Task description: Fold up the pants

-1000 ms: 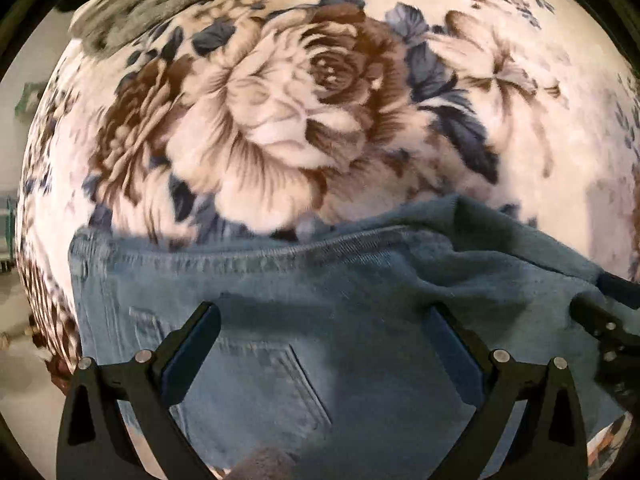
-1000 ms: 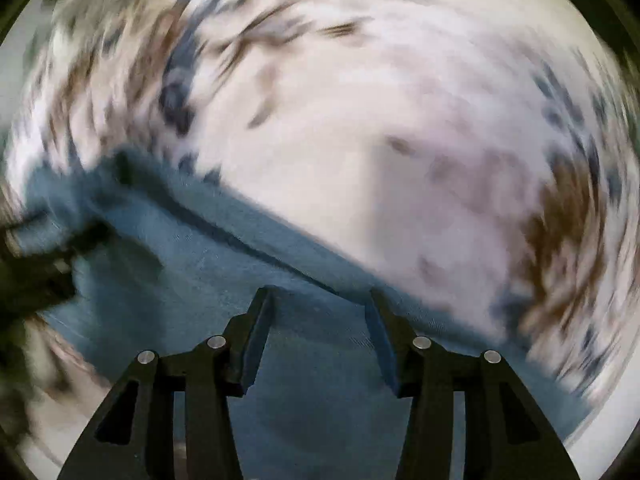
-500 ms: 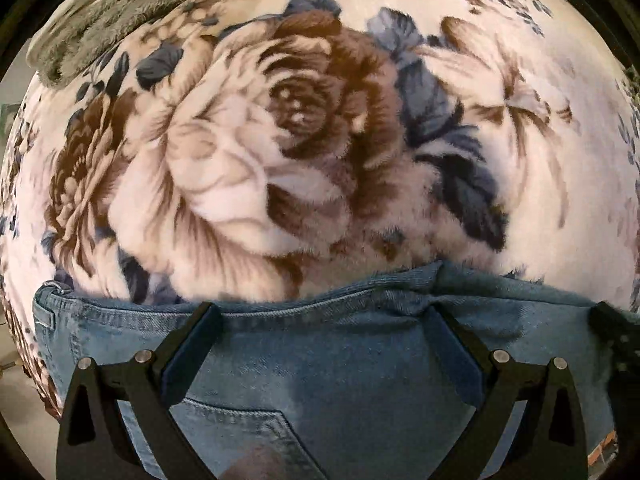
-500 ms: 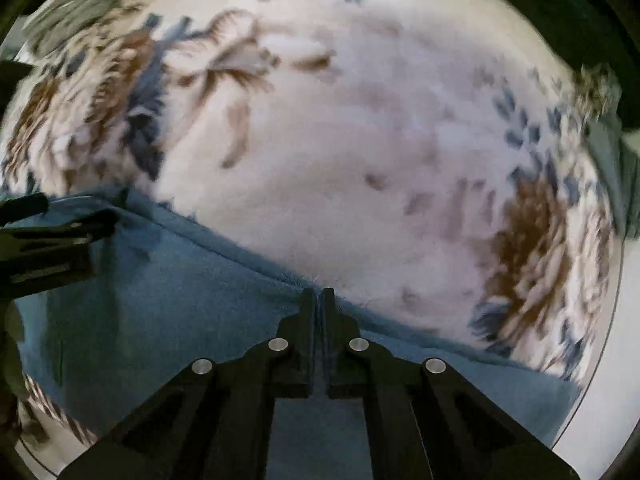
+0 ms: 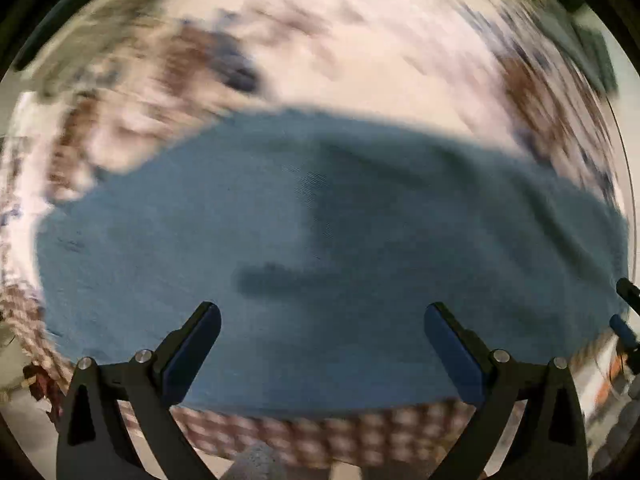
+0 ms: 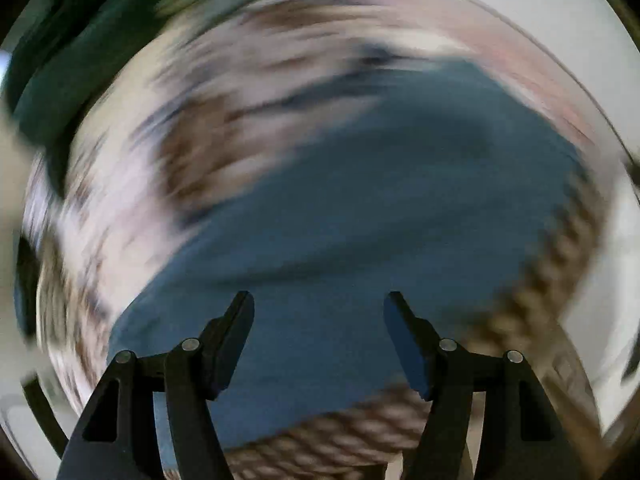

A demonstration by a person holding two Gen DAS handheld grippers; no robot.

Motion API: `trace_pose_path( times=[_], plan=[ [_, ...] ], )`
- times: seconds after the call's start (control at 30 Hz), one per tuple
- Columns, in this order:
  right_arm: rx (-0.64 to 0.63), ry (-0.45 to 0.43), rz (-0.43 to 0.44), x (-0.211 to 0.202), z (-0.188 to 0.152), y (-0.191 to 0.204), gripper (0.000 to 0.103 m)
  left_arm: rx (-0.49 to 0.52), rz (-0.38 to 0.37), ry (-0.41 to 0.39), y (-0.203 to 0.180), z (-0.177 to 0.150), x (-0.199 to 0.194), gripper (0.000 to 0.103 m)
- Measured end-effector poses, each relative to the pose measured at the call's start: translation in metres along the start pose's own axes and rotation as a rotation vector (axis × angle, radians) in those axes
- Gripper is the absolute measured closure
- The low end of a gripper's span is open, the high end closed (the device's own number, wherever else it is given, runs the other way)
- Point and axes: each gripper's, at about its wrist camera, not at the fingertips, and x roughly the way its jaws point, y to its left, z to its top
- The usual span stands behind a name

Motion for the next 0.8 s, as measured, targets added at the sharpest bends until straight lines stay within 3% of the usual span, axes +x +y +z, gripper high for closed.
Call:
trace_pose_path(
  times=[0.03,0.13,0.27,0.37,0.53,0.6,0.63,0.67,0.7,0.8],
  plan=[
    [0.074,-0.006,-0.015,-0.003,0.008,-0.043,0.034,0.019,-0.009,0.012,-0.018,-0.002,0.009,0.0],
    [0.193,-0.02,-0.01,0.02,-0.003,-0.105,0.034,0.078,-0.006,0.024,-0.058,0.001,0.036,0.0],
    [0.273,-0.091,0.177,0.042,0.011,-0.174,0.036,0.088,0.011,0.044,-0.074,0.013,0.069,0.0],
    [0.299,-0.19,0.295,0.047,0.022,-0.199,0.05,0.064,-0.016,0.035,-0.065,0.02,0.083,0.0],
    [0.349,-0.253,0.423,0.055,0.043,-0.218,0.056,0.065,-0.03,0.0,-0.058,0.018,0.086,0.0],
    [0.369,-0.251,0.452,0.068,0.042,-0.208,0.056,0.058,-0.023,-0.004,-0.058,0.014,0.088,0.0],
    [0.369,-0.262,0.47,0.068,0.044,-0.208,0.061,0.053,-0.017,-0.003,-0.062,0.008,0.086,0.0],
    [0.358,-0.284,0.48,0.067,0.044,-0.197,0.078,0.05,-0.012,0.001,-0.068,0.008,0.089,0.0],
    [0.345,-0.303,0.498,0.062,0.045,-0.189,0.081,0.047,-0.007,0.009,-0.074,0.006,0.088,0.0],
    [0.31,-0.292,0.479,0.06,0.054,-0.182,0.077,0.035,-0.002,0.037,-0.084,0.017,0.089,0.0]
  ],
)
